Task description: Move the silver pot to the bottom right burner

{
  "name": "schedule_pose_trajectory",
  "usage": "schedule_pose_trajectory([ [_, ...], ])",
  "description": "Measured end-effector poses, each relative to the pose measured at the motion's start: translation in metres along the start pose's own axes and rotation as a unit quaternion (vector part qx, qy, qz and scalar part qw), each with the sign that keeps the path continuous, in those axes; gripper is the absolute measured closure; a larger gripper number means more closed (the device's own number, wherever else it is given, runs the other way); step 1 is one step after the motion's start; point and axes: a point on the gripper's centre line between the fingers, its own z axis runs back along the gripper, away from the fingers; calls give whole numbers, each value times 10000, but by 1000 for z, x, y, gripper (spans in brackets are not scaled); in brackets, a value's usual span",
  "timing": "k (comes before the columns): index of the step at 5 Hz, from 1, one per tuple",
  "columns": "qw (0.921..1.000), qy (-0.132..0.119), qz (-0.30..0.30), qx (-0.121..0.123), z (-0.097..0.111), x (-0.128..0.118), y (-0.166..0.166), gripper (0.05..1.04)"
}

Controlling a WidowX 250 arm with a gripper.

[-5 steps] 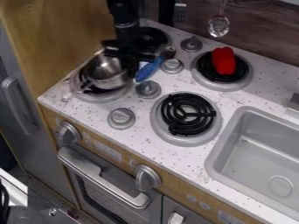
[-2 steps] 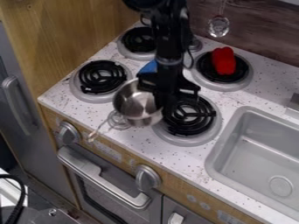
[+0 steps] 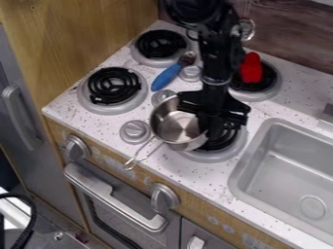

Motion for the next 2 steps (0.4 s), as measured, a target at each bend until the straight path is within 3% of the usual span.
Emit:
schedule_pose_trajectory([
  [2, 9998, 124, -153, -36, -20, 10, -22, 1013],
])
